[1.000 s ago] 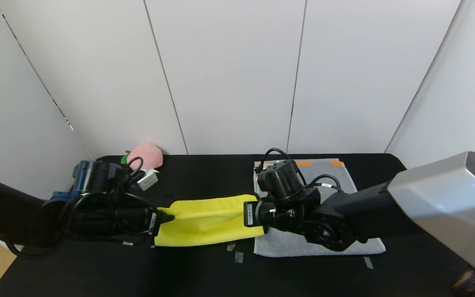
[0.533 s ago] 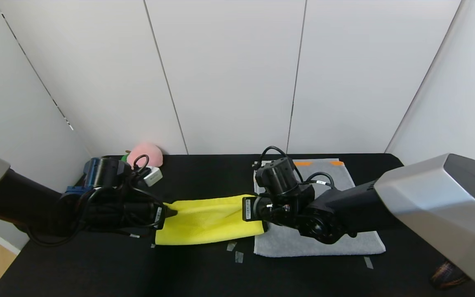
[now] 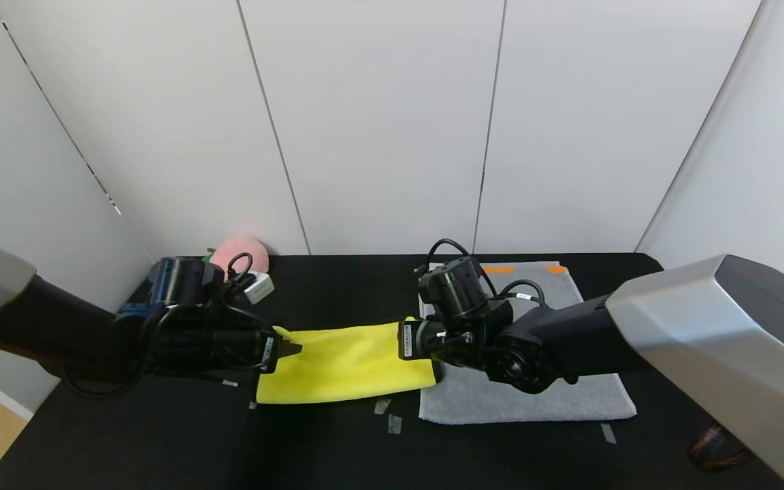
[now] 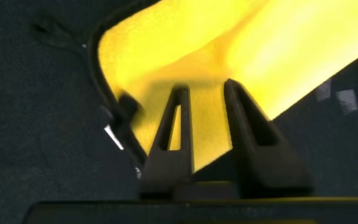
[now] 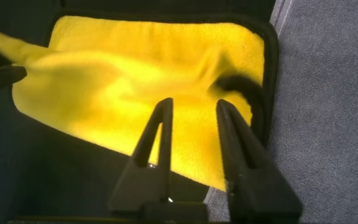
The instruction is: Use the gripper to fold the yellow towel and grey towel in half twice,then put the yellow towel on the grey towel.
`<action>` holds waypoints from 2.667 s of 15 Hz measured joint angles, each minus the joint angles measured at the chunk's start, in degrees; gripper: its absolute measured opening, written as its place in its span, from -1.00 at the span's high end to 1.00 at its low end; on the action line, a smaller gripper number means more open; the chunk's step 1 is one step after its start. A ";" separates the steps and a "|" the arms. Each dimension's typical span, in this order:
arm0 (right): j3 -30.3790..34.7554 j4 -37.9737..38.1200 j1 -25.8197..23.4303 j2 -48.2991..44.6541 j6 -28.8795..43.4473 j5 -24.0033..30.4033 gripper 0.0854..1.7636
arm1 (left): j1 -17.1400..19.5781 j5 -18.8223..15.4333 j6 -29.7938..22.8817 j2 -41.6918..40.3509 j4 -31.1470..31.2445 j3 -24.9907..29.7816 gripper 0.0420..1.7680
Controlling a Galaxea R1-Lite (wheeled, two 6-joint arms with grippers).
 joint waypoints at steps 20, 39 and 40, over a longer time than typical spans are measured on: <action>0.74 0.22 -0.74 0.39 0.48 -0.82 -0.84 | 0.16 0.06 -0.09 -0.13 -0.02 -0.16 -0.83; 1.95 1.01 0.24 3.07 2.19 -0.88 -0.92 | 0.05 0.46 -0.09 -0.41 -0.02 -0.07 -0.93; 2.01 1.23 0.33 3.12 2.19 -0.85 -0.92 | 0.02 0.46 -0.07 -0.41 -0.02 -0.07 -0.93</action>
